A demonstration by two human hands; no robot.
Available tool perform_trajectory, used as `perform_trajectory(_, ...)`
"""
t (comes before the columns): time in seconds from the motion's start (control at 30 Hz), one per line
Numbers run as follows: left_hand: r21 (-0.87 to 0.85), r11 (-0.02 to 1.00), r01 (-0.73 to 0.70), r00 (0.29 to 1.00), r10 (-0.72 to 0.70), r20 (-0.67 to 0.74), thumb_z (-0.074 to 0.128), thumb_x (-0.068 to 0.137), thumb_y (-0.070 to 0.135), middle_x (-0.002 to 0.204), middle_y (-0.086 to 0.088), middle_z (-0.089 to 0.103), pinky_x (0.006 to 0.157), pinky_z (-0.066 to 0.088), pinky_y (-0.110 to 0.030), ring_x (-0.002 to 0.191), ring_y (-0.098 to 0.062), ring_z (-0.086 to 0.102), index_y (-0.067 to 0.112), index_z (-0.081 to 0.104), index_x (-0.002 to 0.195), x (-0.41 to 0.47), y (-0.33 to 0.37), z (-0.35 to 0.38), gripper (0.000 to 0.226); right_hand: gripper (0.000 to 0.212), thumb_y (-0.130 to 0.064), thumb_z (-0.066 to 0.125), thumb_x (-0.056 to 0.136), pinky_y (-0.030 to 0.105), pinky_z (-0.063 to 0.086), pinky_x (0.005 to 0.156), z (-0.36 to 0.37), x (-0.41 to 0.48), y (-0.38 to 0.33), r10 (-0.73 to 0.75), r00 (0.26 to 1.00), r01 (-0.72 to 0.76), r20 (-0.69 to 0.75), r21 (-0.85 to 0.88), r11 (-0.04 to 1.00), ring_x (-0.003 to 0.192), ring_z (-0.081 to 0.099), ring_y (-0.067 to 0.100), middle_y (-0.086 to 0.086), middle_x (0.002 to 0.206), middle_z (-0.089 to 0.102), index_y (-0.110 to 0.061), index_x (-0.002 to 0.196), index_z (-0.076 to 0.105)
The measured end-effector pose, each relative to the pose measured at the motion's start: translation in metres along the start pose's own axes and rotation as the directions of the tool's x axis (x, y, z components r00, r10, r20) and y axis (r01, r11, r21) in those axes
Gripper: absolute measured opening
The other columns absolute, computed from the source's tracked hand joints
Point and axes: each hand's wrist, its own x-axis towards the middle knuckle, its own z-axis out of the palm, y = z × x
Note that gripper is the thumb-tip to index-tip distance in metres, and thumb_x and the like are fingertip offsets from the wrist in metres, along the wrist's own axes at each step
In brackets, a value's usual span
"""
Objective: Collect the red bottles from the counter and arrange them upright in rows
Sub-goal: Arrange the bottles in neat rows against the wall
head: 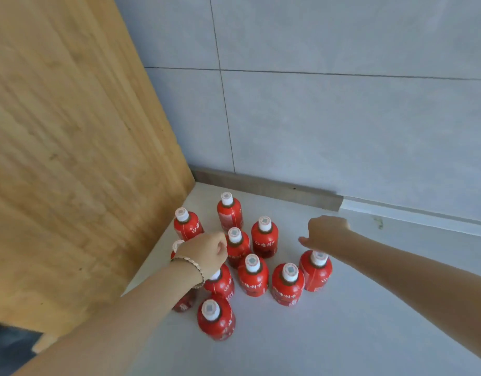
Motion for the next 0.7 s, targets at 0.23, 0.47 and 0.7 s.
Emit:
perform_trajectory(0.23, 0.242, 0.97, -0.034, 0.996, 0.054, -0.077, 0.046, 0.09, 0.024, 0.11, -0.008, 0.059, 0.082, 0.049, -0.036, 0.101, -0.028, 0.059, 0.013, 0.053, 0.103, 0.099, -0.07, -0.038, 0.019, 0.037, -0.038, 0.048, 0.092, 0.03, 0.053, 0.084, -0.041, 0.046, -0.082, 0.065, 0.997, -0.044, -0.048, 0.362, 0.931, 0.09, 0.062, 0.019, 0.005, 0.11, 0.068, -0.011, 0.11, 0.064)
perform_trajectory(0.47, 0.352, 0.934, -0.064, 0.953, -0.047, 0.299, 0.041, 0.091, 0.044, 0.126, -0.008, 0.057, 0.093, 0.047, -0.033, 0.115, -0.027, 0.057, 0.013, 0.038, 0.129, 0.157, -0.127, -0.024, 0.049, 0.055, -0.035, 0.057, 0.09, 0.029, 0.05, 0.084, -0.044, 0.088, -0.15, 0.116, 0.993, -0.099, -0.003, 0.491, 0.865, 0.099, 0.064, 0.021, 0.006, 0.123, 0.062, -0.023, 0.139, 0.035)
perform_trajectory(0.7, 0.144, 0.982, -0.126, 0.981, 0.101, 0.166, 0.041, 0.093, 0.039, 0.11, -0.008, 0.067, 0.078, 0.05, -0.032, 0.103, -0.029, 0.064, 0.014, 0.04, 0.098, 0.187, -0.131, -0.01, 0.025, 0.06, -0.047, 0.06, 0.084, 0.036, 0.05, 0.089, -0.022, 0.133, -0.179, 0.126, 0.978, -0.185, 0.164, 0.424, 0.887, 0.106, 0.061, 0.027, 0.008, 0.119, 0.061, -0.024, 0.134, 0.034)
